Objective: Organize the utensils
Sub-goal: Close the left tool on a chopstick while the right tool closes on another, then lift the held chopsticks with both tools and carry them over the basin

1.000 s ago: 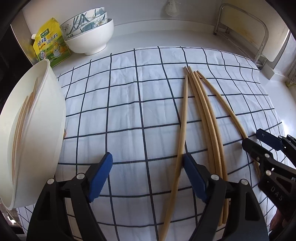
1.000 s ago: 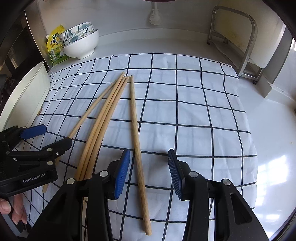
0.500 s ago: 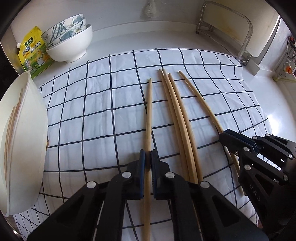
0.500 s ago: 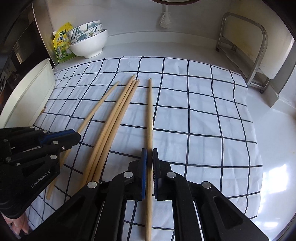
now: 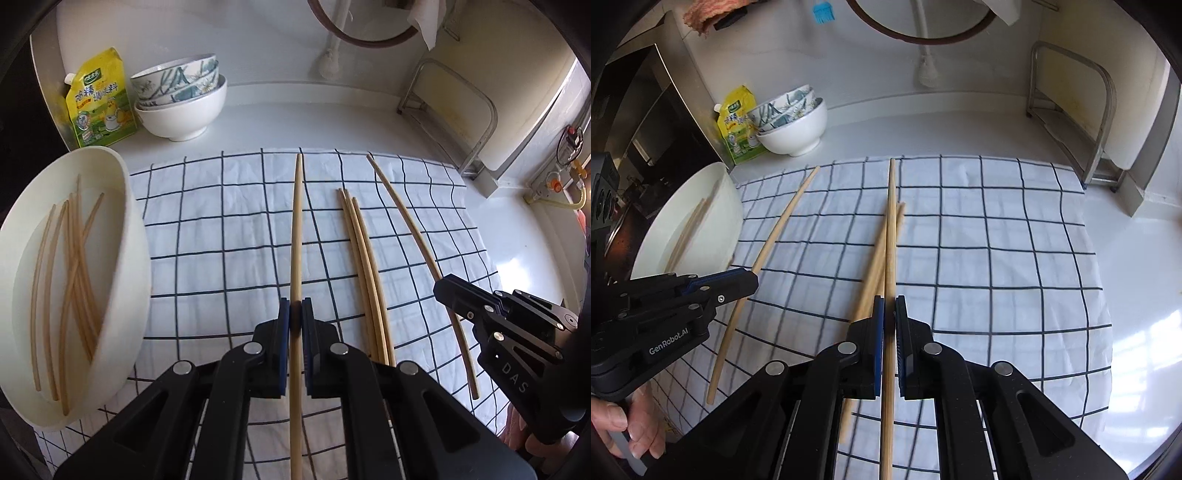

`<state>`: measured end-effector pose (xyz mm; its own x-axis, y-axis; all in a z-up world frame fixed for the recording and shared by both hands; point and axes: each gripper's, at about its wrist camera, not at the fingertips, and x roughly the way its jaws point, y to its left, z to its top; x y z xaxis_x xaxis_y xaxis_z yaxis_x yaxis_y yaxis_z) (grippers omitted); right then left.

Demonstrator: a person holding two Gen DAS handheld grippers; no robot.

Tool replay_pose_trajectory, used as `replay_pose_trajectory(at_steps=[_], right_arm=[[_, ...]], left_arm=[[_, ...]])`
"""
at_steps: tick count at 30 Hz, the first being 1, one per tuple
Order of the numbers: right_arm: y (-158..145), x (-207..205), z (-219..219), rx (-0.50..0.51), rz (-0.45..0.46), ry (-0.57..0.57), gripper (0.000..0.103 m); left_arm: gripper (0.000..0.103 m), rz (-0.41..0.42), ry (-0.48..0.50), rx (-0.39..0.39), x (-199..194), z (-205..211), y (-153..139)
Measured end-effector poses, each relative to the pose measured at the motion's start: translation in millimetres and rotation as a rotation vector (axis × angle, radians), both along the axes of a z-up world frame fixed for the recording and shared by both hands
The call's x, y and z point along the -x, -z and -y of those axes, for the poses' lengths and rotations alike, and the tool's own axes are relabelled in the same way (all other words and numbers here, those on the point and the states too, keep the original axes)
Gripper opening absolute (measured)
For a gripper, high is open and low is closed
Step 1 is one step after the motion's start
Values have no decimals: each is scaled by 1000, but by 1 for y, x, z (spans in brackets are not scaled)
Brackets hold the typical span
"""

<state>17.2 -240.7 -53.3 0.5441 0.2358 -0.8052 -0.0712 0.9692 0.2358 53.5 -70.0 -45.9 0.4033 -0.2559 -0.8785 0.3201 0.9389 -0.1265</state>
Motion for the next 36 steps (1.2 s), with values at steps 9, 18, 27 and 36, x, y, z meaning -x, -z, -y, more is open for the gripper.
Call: replay_pose_trajectory(at_steps=[9, 18, 27, 36], right_arm=[[-41, -33, -96, -32, 62, -151, 6], [-48, -77, -206, -57, 51, -293, 6], [-17, -106, -265, -75, -64, -315, 6], [-1, -114, -274, -43, -102, -282, 6]], left_arm=[[7, 73, -130, 34, -15, -88, -47], [7, 84, -289, 7, -37, -196, -49], [7, 17, -335, -4, -60, -245, -15], [7, -23, -327, -12, -76, -249, 8]])
